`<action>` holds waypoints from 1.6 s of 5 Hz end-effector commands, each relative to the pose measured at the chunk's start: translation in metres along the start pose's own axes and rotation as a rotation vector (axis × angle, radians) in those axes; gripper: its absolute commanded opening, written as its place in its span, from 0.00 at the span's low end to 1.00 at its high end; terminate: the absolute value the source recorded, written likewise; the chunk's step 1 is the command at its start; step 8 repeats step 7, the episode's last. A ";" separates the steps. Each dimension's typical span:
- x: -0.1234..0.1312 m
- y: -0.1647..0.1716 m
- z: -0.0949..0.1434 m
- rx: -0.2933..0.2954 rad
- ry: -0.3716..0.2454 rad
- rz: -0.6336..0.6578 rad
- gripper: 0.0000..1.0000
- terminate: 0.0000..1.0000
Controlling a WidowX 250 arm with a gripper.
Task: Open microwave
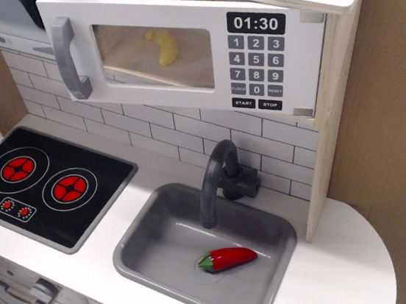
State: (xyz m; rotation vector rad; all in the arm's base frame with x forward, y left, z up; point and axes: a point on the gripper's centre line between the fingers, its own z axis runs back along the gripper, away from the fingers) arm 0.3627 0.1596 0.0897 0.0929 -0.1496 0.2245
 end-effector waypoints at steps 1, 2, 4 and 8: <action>-0.060 -0.018 0.032 -0.029 -0.017 -0.179 1.00 0.00; -0.097 -0.035 0.033 -0.069 0.007 -0.261 1.00 0.00; -0.126 -0.066 0.032 -0.171 0.058 -0.266 1.00 0.00; -0.132 -0.081 0.025 -0.178 0.070 -0.234 1.00 1.00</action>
